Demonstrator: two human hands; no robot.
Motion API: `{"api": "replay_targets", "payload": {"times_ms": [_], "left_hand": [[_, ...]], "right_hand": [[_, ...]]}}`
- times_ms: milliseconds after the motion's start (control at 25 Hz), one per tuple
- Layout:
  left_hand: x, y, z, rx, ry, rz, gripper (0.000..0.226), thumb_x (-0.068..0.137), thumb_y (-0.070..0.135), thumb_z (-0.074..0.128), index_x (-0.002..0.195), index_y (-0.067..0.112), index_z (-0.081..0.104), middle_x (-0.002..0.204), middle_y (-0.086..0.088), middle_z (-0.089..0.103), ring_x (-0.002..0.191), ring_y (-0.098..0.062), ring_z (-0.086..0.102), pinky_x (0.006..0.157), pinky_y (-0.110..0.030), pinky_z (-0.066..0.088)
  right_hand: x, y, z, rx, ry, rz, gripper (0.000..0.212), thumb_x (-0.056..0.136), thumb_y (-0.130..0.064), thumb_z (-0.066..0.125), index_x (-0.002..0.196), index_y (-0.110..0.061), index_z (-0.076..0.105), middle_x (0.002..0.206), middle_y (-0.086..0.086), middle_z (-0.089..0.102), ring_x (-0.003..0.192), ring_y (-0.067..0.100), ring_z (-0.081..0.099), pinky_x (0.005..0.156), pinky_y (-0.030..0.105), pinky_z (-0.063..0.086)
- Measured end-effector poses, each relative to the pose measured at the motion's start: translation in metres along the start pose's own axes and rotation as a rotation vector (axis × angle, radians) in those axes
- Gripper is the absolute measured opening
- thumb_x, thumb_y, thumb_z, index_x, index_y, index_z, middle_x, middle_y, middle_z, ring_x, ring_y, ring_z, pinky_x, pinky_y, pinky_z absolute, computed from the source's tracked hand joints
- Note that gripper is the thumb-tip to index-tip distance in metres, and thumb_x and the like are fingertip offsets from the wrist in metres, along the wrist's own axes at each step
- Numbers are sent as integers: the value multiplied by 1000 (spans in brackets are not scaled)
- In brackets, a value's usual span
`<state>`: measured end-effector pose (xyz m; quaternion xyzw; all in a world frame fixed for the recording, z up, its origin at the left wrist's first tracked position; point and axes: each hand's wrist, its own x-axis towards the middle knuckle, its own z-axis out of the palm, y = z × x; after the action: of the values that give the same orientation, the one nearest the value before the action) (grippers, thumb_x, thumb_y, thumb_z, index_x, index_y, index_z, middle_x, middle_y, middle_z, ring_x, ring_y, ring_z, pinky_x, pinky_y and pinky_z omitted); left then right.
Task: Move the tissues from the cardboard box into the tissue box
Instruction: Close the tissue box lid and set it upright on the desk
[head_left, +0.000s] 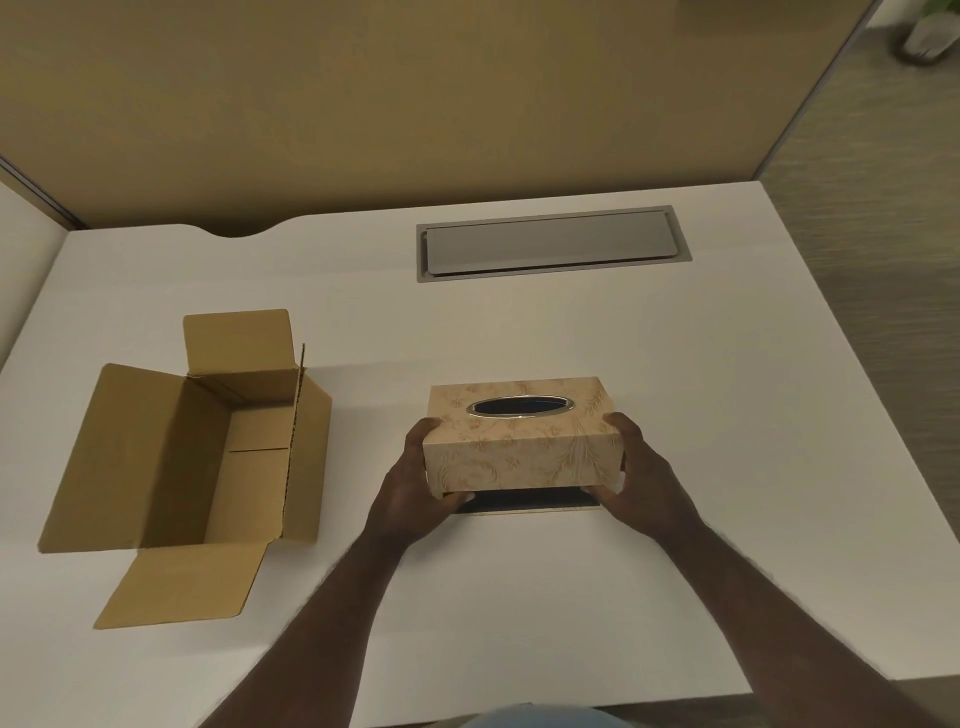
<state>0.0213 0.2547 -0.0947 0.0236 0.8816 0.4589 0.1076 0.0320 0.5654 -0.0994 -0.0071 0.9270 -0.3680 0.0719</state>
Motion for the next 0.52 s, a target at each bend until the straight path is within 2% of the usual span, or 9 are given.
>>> {"api": "replay_targets", "payload": {"times_ms": [120,320,400,520], "left_hand": [[-7,-5,5,32,17,-7,104,60,24,92,132,43,19,138,-5,51,117,-23,59,83,-39,61],[-18,-10,14,41,80,-52,91,62,20,91,125,37,26,123,-7,63,99,-26,68,78,-41,62],[-20,-12,17,62,92,-49,88,63,20,91,126,27,30,123,-8,65,97,-26,70,75,-41,62],[-25,-16,21,75,105,-51,80,65,22,90,125,18,37,121,-8,68,95,-26,72,72,-40,62]], "right_hand": [[-8,2,5,-21,-6,29,103,59,-38,90,137,-34,23,136,3,59,114,28,64,86,26,47],[-18,6,17,-38,74,22,89,68,-34,86,139,-20,35,129,5,65,103,31,69,82,26,47],[-22,8,21,-40,93,22,83,70,-34,84,136,-24,35,125,5,68,97,31,71,78,24,47],[-30,10,28,2,107,66,76,74,-34,82,130,-34,31,124,3,68,99,31,71,79,24,47]]}}
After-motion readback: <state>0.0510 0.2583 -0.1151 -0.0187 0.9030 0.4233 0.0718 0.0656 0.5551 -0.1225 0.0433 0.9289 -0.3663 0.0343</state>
